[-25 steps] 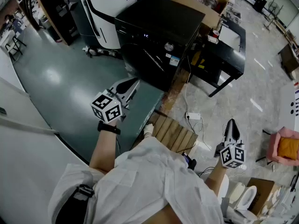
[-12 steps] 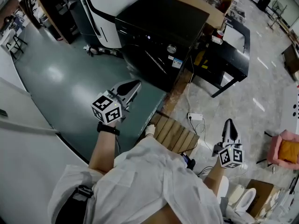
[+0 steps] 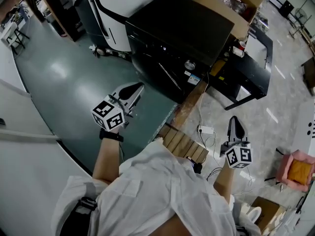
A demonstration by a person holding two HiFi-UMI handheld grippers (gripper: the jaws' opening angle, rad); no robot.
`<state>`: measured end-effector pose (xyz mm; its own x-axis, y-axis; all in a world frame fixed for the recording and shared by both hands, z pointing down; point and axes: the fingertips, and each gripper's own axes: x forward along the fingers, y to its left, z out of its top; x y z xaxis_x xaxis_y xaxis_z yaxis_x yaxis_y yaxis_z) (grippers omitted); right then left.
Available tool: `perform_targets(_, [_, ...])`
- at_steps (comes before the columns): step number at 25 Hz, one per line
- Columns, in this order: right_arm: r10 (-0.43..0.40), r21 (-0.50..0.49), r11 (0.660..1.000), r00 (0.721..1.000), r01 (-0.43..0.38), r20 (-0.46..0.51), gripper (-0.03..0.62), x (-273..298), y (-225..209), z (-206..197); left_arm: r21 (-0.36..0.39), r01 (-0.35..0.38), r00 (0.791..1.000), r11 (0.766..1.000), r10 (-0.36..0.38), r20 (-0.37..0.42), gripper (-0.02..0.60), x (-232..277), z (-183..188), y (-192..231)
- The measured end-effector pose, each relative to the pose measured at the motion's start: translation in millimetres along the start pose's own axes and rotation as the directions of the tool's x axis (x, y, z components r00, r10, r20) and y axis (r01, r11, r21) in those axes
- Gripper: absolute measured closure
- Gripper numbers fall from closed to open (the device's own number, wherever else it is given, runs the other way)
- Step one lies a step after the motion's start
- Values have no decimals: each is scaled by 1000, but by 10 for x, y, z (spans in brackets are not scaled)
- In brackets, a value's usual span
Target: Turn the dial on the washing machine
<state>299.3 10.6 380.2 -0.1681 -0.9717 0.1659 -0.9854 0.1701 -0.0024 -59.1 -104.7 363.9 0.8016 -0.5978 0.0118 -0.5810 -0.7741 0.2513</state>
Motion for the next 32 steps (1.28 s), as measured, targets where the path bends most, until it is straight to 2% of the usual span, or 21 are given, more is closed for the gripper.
perform_targets(7, [89,-42,995,996,-90,-31,591,951,275,93,-15,-31,999,999,31,12,565,163,21,653])
perform_targets(14, [239,-94,963,963,-251,-122,574,1681,630,13,-35,-33,999,999,33,7,565,348,-102,840])
perform_targets(22, [337,-218,895,911,-389,-239,532,2482,907,-177,-74,-71,997,995,71,3,565,541,-253,1050])
perform_targets(27, [350,-306,840,879,-448,-325,470,2934,1019,-380,-91,-82,997,992,82,-2,565,690,-318,1108])
perform_targets(32, [346,-366,790,851,-491,-395,449,3291,1104,-579,-99,-82,997,992,82,-5,565,847,-396,1129])
